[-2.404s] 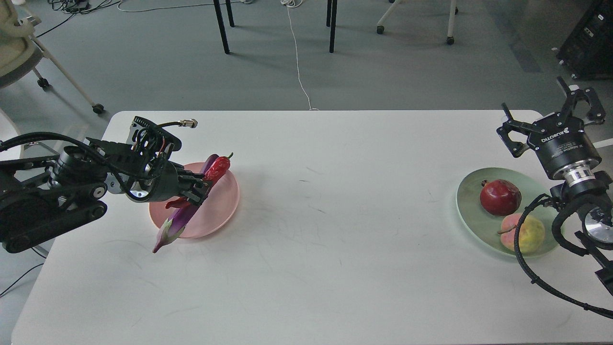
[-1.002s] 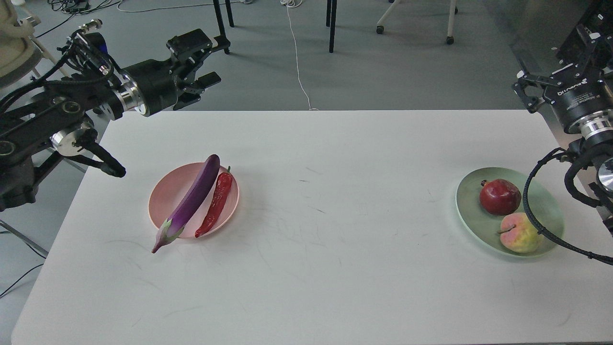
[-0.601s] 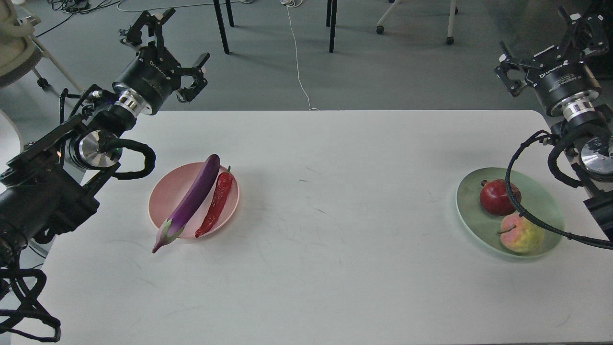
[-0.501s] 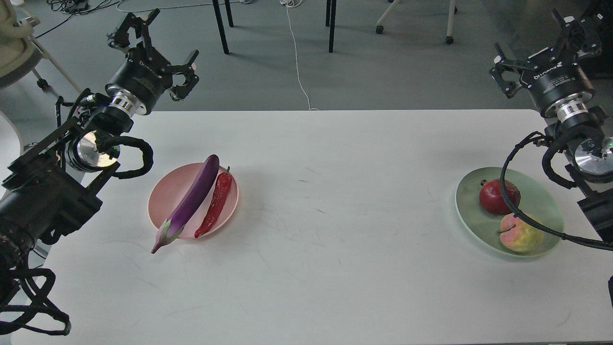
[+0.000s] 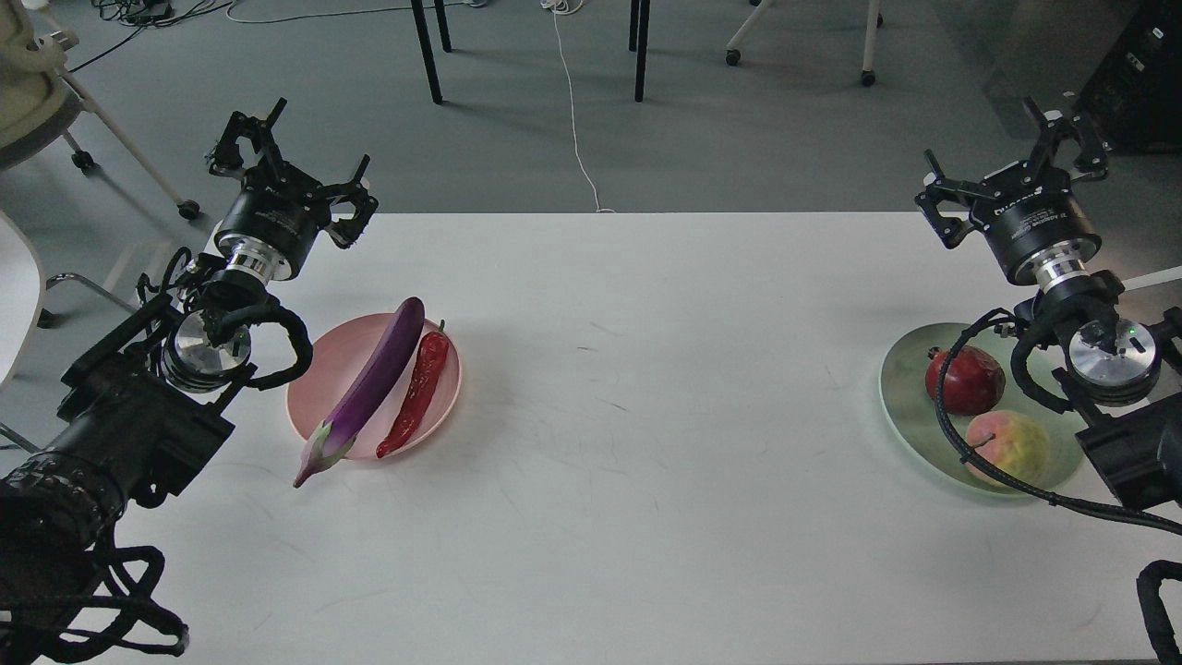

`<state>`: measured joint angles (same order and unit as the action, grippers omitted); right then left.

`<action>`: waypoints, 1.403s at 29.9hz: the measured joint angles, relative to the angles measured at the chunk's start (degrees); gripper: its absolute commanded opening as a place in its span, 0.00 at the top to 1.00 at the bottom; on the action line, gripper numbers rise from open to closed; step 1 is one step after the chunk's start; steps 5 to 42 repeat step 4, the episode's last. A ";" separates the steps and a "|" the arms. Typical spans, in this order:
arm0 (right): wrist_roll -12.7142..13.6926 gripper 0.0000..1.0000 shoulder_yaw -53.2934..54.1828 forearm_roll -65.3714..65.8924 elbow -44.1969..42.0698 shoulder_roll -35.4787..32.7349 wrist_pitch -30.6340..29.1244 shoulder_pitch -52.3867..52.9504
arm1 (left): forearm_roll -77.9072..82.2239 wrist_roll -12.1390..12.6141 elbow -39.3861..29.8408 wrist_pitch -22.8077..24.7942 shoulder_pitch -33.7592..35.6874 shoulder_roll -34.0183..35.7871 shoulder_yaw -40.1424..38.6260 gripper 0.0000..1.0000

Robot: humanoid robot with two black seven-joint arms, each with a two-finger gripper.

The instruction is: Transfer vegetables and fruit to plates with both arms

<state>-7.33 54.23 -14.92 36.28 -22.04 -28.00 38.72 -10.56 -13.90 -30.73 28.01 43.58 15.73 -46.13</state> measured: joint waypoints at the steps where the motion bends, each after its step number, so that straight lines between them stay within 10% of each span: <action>1: 0.00 0.01 -0.21 0.00 -0.15 0.32 0.00 -0.12 | 0.00 0.02 -0.04 0.00 0.00 -0.06 0.02 0.02; 42: 0.04 0.01 -0.37 0.04 -0.38 0.77 0.00 -0.18 | 0.01 -0.28 -0.11 0.00 0.00 -0.23 0.00 0.02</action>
